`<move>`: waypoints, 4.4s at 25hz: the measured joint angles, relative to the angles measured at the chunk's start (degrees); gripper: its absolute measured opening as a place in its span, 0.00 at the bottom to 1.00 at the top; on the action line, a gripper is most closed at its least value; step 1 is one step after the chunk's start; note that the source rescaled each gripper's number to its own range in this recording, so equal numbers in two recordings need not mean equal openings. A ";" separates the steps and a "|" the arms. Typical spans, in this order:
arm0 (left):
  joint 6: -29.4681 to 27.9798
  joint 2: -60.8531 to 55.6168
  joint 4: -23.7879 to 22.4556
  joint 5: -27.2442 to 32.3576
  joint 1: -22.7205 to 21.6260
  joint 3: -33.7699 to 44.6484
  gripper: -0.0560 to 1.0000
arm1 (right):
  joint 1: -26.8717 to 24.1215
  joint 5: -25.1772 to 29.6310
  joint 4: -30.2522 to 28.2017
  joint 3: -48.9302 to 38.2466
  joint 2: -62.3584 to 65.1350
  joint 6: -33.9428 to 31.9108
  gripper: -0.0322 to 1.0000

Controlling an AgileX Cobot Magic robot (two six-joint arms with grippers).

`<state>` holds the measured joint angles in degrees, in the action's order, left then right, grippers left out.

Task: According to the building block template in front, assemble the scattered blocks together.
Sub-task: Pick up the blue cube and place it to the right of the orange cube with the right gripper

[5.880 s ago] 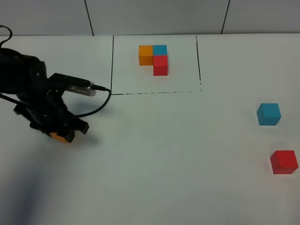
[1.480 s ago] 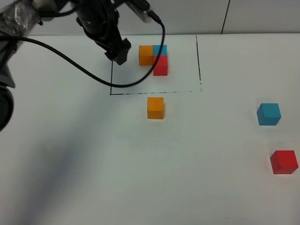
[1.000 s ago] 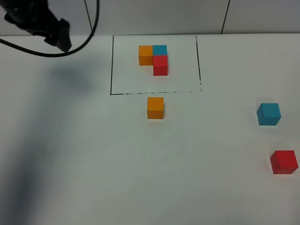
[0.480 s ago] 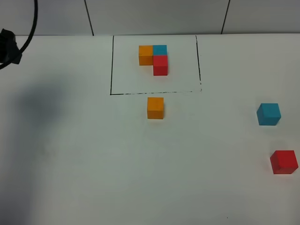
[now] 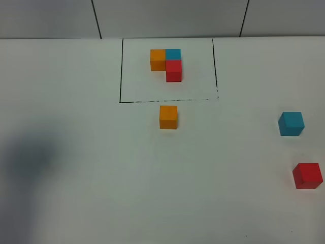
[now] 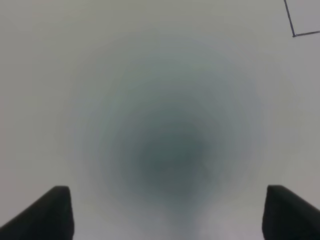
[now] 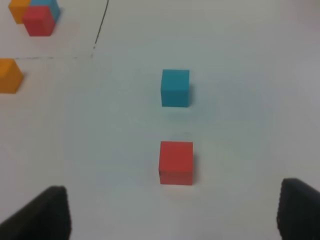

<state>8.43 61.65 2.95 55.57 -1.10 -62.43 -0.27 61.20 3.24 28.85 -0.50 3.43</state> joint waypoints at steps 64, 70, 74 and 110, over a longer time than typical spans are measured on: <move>-2.24 -61.97 0.33 5.25 2.34 33.46 0.74 | 0.00 0.00 0.10 0.00 0.00 0.00 0.70; -2.24 -61.97 0.33 5.25 2.34 33.46 0.74 | 0.00 0.00 0.10 0.00 0.00 0.00 0.70; -2.24 -61.97 0.33 5.25 2.34 33.46 0.74 | 0.00 0.00 0.11 0.00 0.00 0.00 0.70; -2.28 -61.97 0.33 5.25 2.34 33.46 0.74 | 0.00 -0.05 0.51 0.00 0.00 0.00 0.70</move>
<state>6.15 -0.32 3.27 60.82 1.24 -28.98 -0.27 61.15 3.76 28.85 -0.50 3.43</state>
